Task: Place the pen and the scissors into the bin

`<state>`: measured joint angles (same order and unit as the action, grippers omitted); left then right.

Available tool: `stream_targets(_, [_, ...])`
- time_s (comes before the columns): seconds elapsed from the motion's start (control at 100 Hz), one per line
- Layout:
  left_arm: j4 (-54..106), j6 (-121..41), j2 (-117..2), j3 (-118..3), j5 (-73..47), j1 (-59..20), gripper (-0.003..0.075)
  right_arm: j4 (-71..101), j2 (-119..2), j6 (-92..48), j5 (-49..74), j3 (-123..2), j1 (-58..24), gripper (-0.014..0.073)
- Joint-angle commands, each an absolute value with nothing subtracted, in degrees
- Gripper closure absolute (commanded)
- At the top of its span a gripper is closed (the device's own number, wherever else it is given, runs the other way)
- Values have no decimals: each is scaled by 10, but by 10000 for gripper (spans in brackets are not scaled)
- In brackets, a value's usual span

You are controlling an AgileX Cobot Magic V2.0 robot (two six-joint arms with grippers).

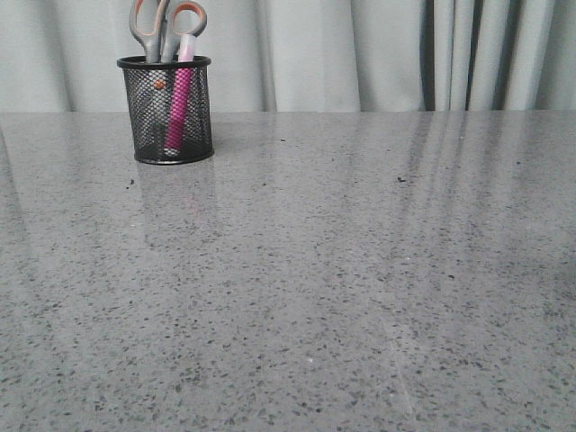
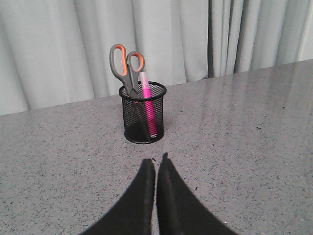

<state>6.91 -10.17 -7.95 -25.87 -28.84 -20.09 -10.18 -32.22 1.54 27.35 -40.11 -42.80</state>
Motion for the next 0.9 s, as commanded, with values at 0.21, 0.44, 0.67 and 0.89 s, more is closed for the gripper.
stream_targets(0.21, [84, -96, -85, -270, -232, -199, 739, -128, -55, 19, 351, -314, -403, 652])
stream_targets(0.44, [84, -96, -85, -270, -232, -199, 739, -152, 17, 19, 350, -298, -401, 652])
stream_targets(0.67, [84, -96, -85, -270, -232, -199, 739, -157, 13, 19, 350, -298, -401, 652])
stream_targets(0.89, [84, -96, -85, -270, -232, -199, 739, -157, 13, 19, 350, -298, -401, 652])
